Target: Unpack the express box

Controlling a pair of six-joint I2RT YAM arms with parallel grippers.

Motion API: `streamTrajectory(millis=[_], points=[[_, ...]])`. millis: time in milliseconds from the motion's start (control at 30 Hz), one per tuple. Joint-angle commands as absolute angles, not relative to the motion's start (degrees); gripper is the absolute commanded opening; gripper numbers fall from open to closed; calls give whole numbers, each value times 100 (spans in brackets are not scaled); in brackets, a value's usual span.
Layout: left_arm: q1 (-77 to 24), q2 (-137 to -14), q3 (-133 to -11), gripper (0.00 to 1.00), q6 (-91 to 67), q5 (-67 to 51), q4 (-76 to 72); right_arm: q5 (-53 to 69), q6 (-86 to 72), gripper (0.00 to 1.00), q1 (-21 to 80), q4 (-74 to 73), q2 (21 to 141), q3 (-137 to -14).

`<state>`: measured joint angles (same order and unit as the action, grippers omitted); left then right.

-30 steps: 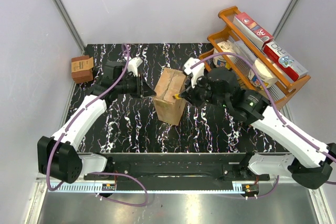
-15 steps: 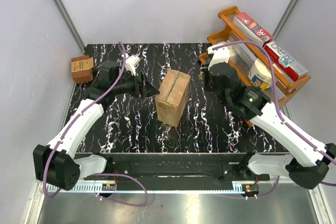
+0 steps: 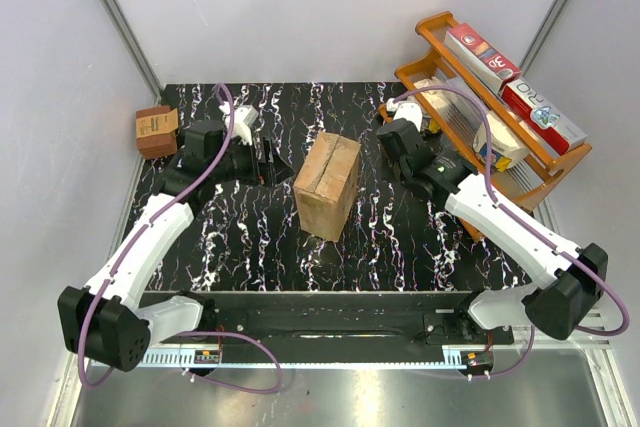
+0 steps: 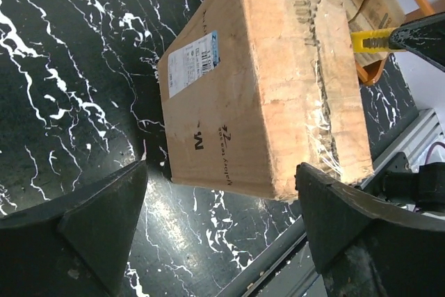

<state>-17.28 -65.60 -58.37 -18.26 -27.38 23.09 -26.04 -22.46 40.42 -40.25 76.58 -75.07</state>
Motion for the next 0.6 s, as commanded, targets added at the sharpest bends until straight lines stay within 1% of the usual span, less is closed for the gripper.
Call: streamTrajectory(millis=[0,100,167,233,267,367,567], points=[[-1705,-6407,-6003,92,-1591,-2775,2478,-2434,-2627,2,3999,-3867,7550,-7550],[-1705,-6635,-5994,91,-1678,-3372,2487,-2750,-2751,1,3999,-4095,7602,-7918],[-1705,-6828,-5994,81,-1696,-3594,2584,-2681,-2777,0,3999,-4297,7760,-8190],[-1705,-6925,-5951,67,-1723,-3954,2610,-2488,-2839,0,3999,-4281,7918,-8279],[-1705,-6969,-5924,65,-1731,-4059,2610,-2244,-2839,0,4008,-4219,7962,-8288],[-1705,-6952,-5819,61,-1801,-4394,2505,-1769,-2769,0,4008,-3877,8269,-8314],[-1714,-6864,-5476,59,-2302,-4904,1864,-925,-2567,0,3999,-2875,8727,-8473]])
